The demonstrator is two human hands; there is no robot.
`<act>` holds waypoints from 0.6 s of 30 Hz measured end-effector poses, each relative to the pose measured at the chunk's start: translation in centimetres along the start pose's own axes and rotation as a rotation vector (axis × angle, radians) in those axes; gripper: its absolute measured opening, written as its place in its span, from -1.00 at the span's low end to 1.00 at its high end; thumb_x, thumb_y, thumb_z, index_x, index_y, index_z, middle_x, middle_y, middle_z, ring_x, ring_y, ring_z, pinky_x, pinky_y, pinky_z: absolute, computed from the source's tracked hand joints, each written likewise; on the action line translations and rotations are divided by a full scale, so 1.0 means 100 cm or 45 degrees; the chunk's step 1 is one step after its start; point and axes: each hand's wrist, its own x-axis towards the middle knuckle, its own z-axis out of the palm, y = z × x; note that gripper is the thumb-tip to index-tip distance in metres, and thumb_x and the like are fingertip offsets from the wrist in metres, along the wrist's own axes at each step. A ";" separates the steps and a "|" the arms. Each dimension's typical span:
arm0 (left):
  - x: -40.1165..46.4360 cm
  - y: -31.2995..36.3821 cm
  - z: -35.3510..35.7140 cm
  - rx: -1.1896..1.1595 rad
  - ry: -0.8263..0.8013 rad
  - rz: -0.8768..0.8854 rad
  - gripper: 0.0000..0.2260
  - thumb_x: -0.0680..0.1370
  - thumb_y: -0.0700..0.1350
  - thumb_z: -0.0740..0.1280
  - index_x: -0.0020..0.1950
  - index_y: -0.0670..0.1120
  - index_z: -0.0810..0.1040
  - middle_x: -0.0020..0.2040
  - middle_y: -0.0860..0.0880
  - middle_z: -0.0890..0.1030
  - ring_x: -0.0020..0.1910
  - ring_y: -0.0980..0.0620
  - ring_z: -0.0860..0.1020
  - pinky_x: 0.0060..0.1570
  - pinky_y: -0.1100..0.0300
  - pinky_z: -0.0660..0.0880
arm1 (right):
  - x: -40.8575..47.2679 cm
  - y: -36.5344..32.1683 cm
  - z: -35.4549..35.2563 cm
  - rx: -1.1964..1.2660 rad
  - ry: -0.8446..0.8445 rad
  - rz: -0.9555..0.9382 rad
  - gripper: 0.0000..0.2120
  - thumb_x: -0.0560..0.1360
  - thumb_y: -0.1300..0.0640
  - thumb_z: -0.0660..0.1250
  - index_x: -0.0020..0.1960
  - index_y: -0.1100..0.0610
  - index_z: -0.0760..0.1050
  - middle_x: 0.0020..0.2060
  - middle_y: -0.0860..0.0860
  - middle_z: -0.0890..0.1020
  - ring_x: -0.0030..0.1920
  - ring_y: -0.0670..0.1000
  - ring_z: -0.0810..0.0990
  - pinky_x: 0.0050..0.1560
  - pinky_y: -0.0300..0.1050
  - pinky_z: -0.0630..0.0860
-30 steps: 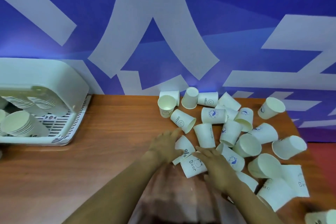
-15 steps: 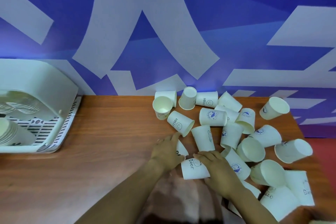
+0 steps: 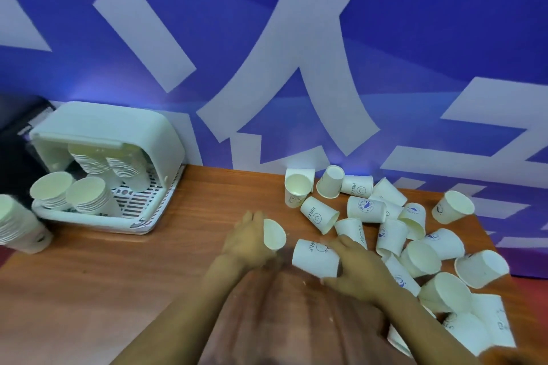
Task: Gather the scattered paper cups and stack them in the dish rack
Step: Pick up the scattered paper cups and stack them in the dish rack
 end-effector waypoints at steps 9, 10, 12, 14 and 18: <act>-0.057 -0.041 -0.053 -0.118 0.199 0.019 -0.38 0.38 0.03 0.45 0.36 -0.04 0.27 0.24 -0.02 0.35 0.25 -0.07 0.38 0.12 0.06 0.44 | -0.002 -0.070 -0.008 0.320 0.149 0.045 -0.38 0.31 -0.20 0.37 0.31 -0.07 0.31 0.19 -0.15 0.48 0.18 -0.09 0.47 0.12 -0.15 0.45; -0.062 -0.049 -0.059 -0.132 0.209 0.019 -0.39 0.39 0.01 0.43 0.36 -0.04 0.26 0.24 -0.02 0.34 0.24 -0.07 0.39 0.10 0.08 0.44 | -0.001 -0.079 -0.005 0.332 0.123 0.039 -0.39 0.28 -0.24 0.34 0.28 -0.10 0.34 0.16 -0.17 0.50 0.15 -0.10 0.48 0.11 -0.14 0.47; -0.071 -0.069 -0.074 -0.150 0.251 0.024 -0.40 0.40 -0.02 0.41 0.37 -0.05 0.26 0.24 -0.02 0.33 0.23 -0.08 0.41 0.10 0.10 0.43 | 0.002 -0.097 0.002 0.312 0.056 0.002 -0.33 0.24 -0.32 0.29 0.31 -0.14 0.35 0.21 -0.19 0.49 0.21 -0.12 0.45 0.19 -0.14 0.44; -0.076 -0.092 -0.091 -0.164 0.279 0.043 -0.39 0.40 -0.03 0.42 0.38 -0.05 0.25 0.27 -0.02 0.31 0.24 -0.07 0.41 0.12 0.10 0.42 | 0.007 -0.121 0.009 0.281 0.046 -0.022 -0.32 0.28 -0.29 0.31 0.37 -0.16 0.32 0.28 -0.17 0.45 0.29 -0.11 0.38 0.26 -0.14 0.38; -0.086 -0.146 -0.128 -0.202 0.251 0.058 -0.38 0.36 -0.01 0.46 0.34 -0.01 0.26 0.22 0.02 0.31 0.17 -0.06 0.45 0.06 0.10 0.42 | 0.023 -0.184 0.016 0.321 0.134 -0.011 -0.36 0.39 -0.15 0.38 0.42 -0.16 0.27 0.35 -0.17 0.39 0.36 -0.08 0.29 0.28 -0.19 0.29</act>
